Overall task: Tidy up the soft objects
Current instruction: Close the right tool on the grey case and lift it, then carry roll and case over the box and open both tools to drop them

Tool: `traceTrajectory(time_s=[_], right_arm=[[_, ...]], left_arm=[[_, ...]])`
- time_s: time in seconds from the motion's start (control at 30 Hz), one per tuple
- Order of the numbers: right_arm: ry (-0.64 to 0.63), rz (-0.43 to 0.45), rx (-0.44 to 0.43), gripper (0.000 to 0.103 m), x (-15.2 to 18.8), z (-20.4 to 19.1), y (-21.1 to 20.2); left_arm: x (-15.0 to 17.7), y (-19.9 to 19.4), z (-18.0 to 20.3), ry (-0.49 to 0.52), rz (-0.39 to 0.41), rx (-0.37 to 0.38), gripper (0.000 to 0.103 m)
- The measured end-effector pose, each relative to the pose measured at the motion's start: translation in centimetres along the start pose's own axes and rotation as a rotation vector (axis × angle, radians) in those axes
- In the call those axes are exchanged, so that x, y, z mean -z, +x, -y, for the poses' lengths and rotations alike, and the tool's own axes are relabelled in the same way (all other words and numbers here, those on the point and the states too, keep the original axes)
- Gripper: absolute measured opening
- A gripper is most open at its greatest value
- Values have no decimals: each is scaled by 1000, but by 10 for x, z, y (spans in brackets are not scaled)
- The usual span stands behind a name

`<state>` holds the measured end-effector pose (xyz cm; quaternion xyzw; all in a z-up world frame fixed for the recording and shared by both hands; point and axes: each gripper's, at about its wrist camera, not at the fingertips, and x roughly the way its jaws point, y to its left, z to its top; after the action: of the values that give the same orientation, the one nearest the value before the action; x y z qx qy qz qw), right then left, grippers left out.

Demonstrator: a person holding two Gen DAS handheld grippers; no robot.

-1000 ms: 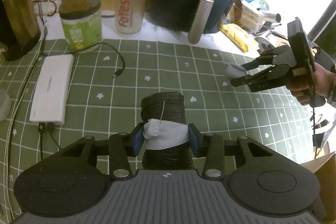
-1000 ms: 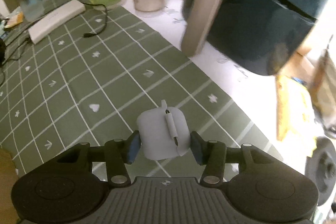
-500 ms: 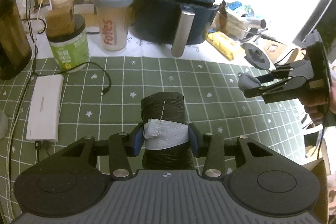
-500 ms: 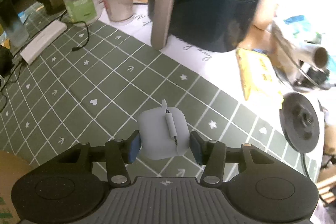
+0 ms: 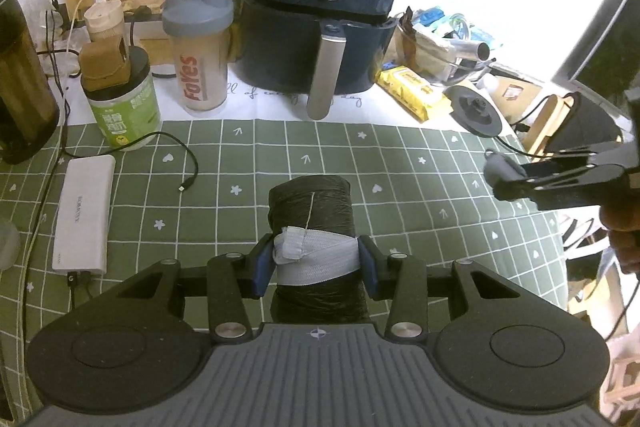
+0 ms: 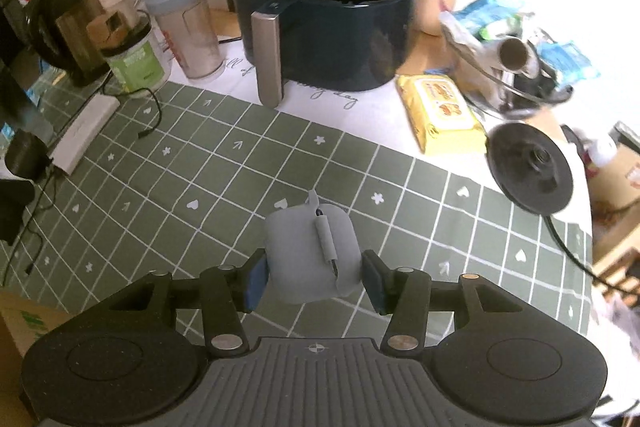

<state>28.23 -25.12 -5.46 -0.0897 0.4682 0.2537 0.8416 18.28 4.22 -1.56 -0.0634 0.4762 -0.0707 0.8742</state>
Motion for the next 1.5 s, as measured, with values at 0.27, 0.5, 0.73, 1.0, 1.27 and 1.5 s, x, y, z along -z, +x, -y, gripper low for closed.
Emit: traceTrajectory(time_s=[0.27,0.5,0.73,1.0,1.27,1.5], right_arm=[[44,-3,5,53,18,-5,-36],[56,8,-7,53,37,-16,-70],[51,21,-33,53,59,-32,-99],[52,24,-75,53,82,-46,-119],[59,20,-116,53,101,-60,-126],[58,13,-147,53,115,-70,-130]], left_arm=[[2,-14,18,21,-22,-56,42],[10,-31,33,48,-34,-65,42],[24,-45,46,70,-51,-60,42],[44,-57,54,72,-81,-38,42],[68,-62,63,72,-118,-20,42],[87,-59,68,72,-166,-14,42]])
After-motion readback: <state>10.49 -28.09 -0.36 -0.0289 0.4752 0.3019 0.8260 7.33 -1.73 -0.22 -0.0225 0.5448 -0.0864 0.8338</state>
